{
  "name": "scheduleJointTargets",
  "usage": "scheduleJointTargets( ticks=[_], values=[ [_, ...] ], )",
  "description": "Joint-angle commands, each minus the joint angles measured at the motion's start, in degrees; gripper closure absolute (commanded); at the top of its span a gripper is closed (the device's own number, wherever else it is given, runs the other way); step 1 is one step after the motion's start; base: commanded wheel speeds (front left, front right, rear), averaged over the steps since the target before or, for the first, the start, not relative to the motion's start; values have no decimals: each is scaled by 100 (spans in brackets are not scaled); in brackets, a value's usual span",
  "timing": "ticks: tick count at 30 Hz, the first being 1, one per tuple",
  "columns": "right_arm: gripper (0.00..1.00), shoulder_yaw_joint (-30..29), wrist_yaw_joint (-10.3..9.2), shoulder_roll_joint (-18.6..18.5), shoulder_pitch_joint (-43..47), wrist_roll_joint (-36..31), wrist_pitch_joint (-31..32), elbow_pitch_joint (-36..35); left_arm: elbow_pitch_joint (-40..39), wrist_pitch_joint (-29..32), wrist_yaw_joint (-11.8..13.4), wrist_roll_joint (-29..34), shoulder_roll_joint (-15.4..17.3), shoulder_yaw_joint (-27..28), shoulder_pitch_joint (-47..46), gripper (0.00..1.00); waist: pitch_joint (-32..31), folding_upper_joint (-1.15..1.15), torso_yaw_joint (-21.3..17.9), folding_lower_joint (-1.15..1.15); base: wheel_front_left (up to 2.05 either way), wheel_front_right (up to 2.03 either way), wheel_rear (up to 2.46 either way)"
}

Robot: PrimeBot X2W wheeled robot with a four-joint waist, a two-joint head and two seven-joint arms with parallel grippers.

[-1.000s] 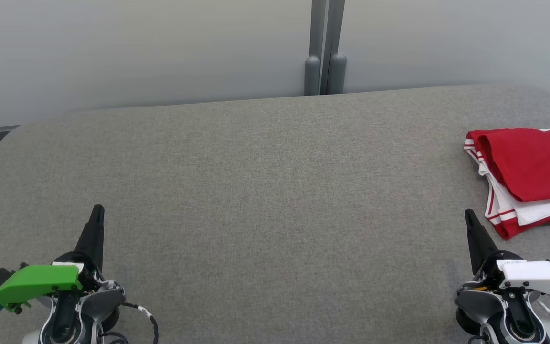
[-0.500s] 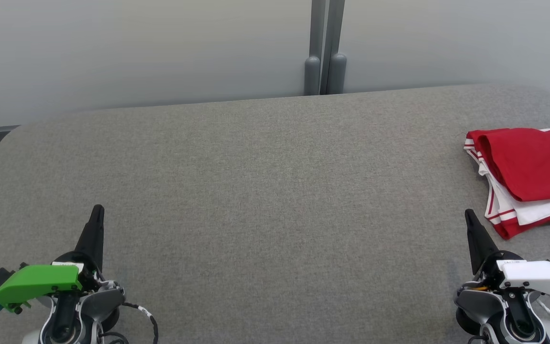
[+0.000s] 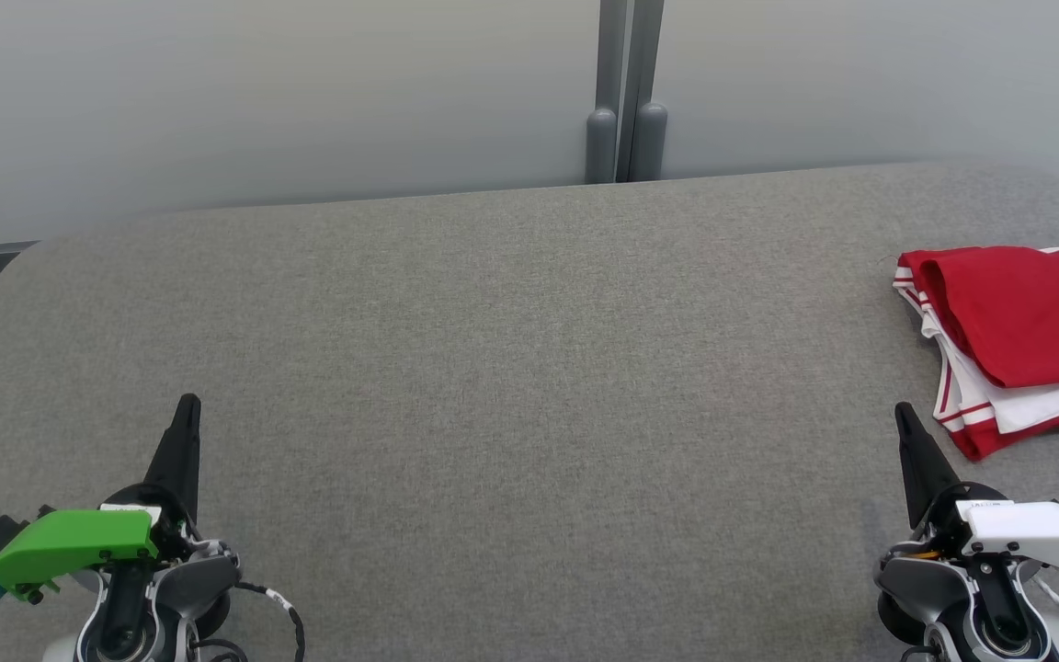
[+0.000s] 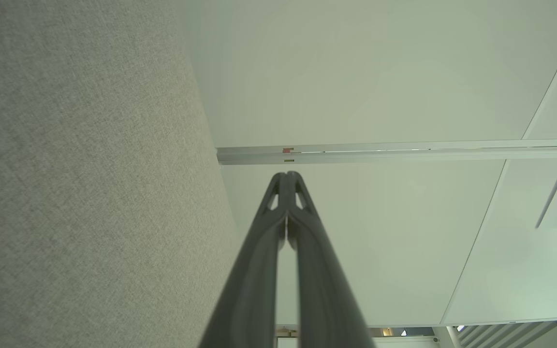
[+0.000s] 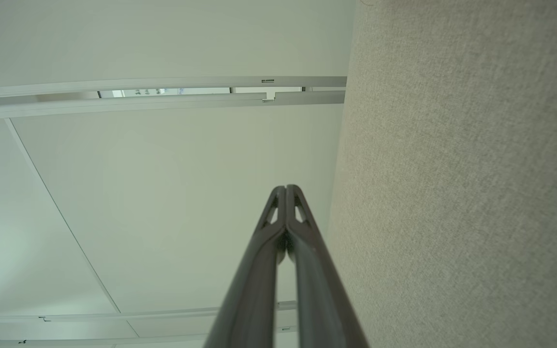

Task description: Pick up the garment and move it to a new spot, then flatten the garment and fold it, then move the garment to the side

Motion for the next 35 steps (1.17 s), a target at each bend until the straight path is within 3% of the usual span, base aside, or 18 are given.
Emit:
scheduleJointTargets(
  ticks=[1, 35],
  values=[
    [100, -6, 2, -26, -48, 17, 21, -23, -3, -4, -31, -60, 0, 7, -78, 100, 0, 0, 0, 0, 0, 0, 0],
    [100, -6, 2, -26, -48, 17, 21, -23, -3, -5, -31, -60, 0, 6, -77, 100, 0, 0, 0, 0, 0, 0, 0]
  ],
)
